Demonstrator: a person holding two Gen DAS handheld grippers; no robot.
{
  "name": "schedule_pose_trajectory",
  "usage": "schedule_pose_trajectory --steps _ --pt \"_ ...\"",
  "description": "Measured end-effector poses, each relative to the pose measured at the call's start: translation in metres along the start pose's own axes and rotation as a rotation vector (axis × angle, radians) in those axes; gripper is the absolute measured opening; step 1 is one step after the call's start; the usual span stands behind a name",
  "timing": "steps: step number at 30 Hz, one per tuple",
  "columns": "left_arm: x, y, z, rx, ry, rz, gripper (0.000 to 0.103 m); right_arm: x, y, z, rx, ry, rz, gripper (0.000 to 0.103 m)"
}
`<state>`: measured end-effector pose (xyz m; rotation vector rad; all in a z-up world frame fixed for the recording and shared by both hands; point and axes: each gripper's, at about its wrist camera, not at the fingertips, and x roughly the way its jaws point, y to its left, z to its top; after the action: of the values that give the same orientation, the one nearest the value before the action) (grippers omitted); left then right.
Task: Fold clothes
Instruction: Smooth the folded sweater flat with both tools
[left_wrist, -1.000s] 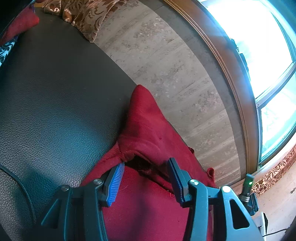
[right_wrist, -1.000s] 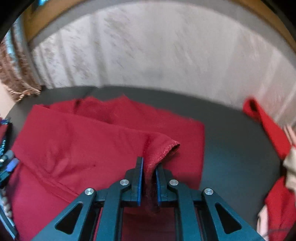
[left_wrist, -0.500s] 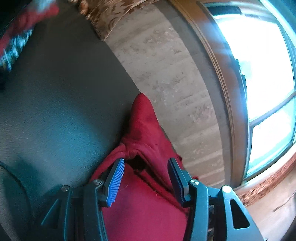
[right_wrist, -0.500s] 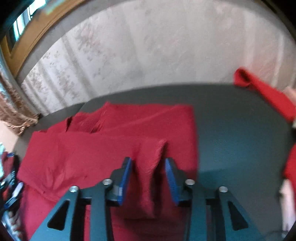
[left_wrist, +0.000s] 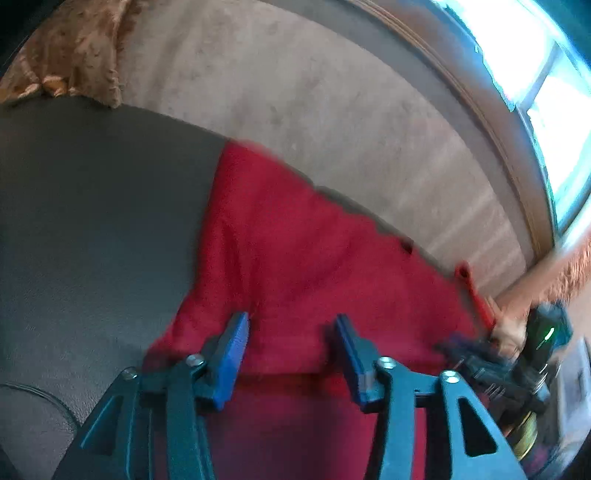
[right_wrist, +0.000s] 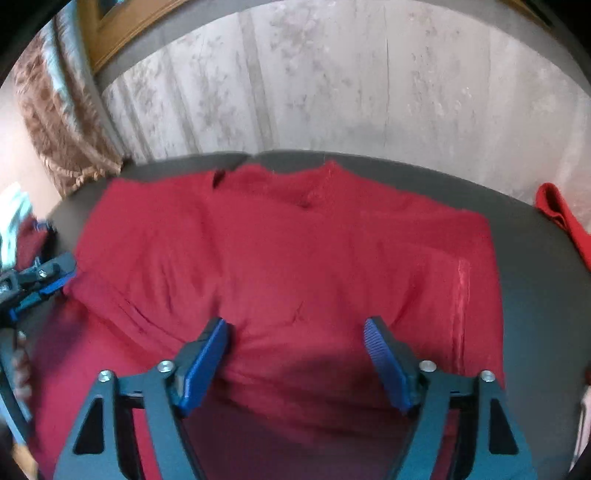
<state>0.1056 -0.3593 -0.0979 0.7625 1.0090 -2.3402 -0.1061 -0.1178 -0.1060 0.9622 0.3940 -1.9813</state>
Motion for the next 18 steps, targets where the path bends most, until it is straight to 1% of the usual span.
schedule_pose_trajectory --steps 1,3,7,9,11,12,13,14,15,16,17,18 --pt "-0.001 0.002 -0.001 -0.007 -0.005 -0.005 0.039 -0.002 -0.001 -0.002 0.007 0.0 0.007 0.08" --pt "-0.003 0.007 -0.004 -0.02 -0.015 -0.016 0.032 0.001 0.0 -0.005 -0.002 -0.003 0.003 0.082" --pt "-0.007 0.013 -0.008 -0.04 -0.028 -0.032 0.032 0.007 0.006 -0.008 -0.029 0.002 -0.02 0.086" --pt "-0.013 0.014 -0.006 -0.063 -0.045 -0.033 0.033 0.005 0.004 -0.011 -0.022 -0.005 -0.012 0.087" --pt "-0.02 0.012 -0.004 -0.068 -0.074 -0.021 0.037 0.008 0.002 -0.012 -0.015 -0.012 0.015 0.091" --pt "-0.026 0.004 -0.002 -0.04 -0.103 -0.019 0.041 0.007 0.001 -0.013 -0.01 -0.015 0.036 0.096" --pt "-0.03 -0.004 -0.001 -0.016 -0.126 -0.033 0.042 0.007 0.0 -0.013 -0.005 -0.015 0.054 0.1" --pt "-0.031 -0.011 0.001 0.008 -0.135 -0.057 0.043 0.007 -0.001 -0.014 -0.001 -0.014 0.069 0.101" --pt "-0.027 -0.019 0.001 0.043 -0.129 -0.079 0.043 0.007 -0.003 -0.014 0.004 -0.011 0.086 0.103" --pt "-0.02 -0.023 -0.001 0.073 -0.113 -0.074 0.043 0.007 -0.004 -0.013 0.01 -0.008 0.1 0.103" --pt "-0.012 -0.025 -0.003 0.094 -0.099 -0.05 0.043 0.007 -0.006 -0.012 0.015 -0.005 0.114 0.103" --pt "-0.002 -0.024 -0.006 0.09 -0.069 -0.037 0.043 0.007 -0.008 -0.011 0.02 -0.001 0.127 0.103"
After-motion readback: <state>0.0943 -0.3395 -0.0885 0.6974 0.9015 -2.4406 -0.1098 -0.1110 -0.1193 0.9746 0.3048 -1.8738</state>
